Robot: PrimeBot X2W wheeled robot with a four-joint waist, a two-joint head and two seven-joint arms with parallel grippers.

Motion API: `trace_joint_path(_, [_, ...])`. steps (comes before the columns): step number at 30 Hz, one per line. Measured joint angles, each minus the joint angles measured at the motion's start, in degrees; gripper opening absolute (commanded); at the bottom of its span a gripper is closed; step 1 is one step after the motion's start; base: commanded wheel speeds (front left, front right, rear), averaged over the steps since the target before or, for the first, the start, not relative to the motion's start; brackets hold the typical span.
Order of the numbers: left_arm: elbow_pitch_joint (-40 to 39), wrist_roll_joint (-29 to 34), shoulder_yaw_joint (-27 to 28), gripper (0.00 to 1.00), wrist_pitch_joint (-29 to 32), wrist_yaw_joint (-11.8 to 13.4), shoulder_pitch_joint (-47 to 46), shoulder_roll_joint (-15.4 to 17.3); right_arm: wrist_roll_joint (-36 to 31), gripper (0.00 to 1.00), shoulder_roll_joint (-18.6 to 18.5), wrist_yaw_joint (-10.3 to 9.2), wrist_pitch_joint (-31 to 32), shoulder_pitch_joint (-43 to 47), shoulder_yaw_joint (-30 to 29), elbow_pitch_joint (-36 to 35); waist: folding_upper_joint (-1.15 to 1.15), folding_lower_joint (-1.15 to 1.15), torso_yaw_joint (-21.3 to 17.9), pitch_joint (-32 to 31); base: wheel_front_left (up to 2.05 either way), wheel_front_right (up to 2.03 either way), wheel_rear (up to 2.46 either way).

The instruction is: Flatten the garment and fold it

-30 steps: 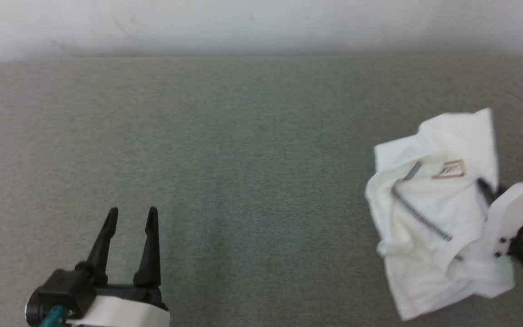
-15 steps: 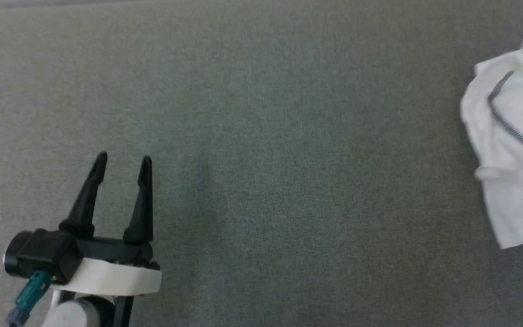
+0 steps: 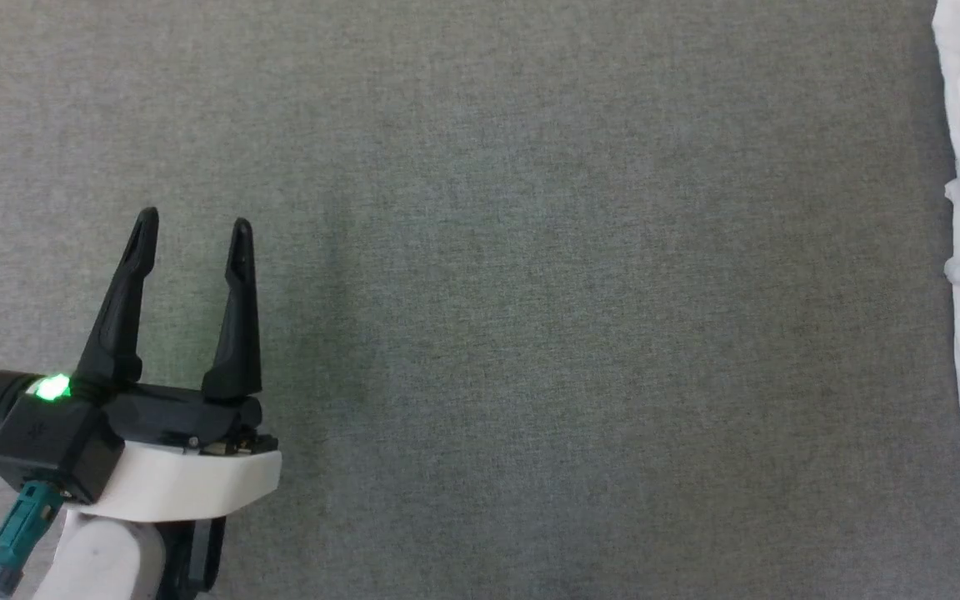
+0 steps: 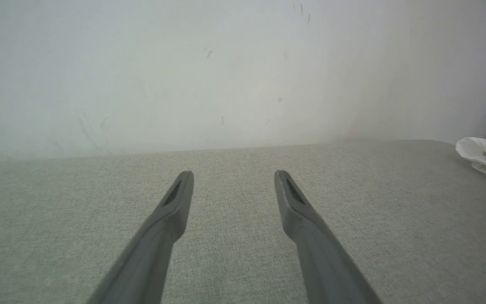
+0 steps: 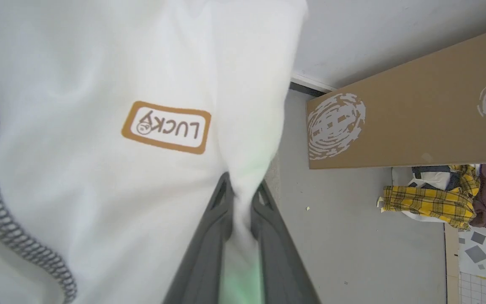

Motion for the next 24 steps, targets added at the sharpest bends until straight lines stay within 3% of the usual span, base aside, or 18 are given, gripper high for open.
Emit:
trace_joint_path(3, [0.08,0.0,-0.13,1.0,0.0,0.0,-0.2,-0.01,-0.43,0.0,0.03,0.0,-0.85,0.0,-0.62,0.77,0.0,0.0,-0.39,0.76,0.0,0.0,0.0])
trace_joint_path(4, [0.11,0.0,-0.16,1.0,0.0,0.0,-0.23,-0.01,-0.75,0.09,0.02,0.01,-1.12,0.0,-0.84,0.93,0.0,0.0,-0.47,0.95,0.0,0.0,0.0])
trace_joint_path(5, [0.18,0.0,-0.21,1.0,0.0,0.0,-0.25,-0.01,-1.11,0.25,0.03,0.01,-1.67,0.0,-1.07,1.0,0.0,0.0,-0.53,1.13,0.0,0.0,0.0])
trace_joint_path(7, [0.27,-0.04,-0.22,1.0,-0.04,-0.01,-0.62,-0.14,-1.77,1.0,0.03,0.01,-3.01,-0.01,-1.44,1.15,0.0,0.0,-0.58,1.3,0.0,0.0,0.0])
trace_joint_path(18, [1.66,-0.53,0.79,1.0,-1.3,0.78,-0.47,-2.42,-2.13,1.0,2.29,0.0,-8.03,0.25,-1.58,3.02,0.0,-0.01,-0.38,-3.36,0.0,0.0,0.0])
trace_joint_path(24, [2.67,-0.55,2.56,1.0,-1.71,2.11,2.73,-5.28,-0.77,1.0,6.04,0.0,-13.72,2.97,-3.1,0.96,0.0,-0.02,0.05,-8.28,0.0,0.0,0.0])
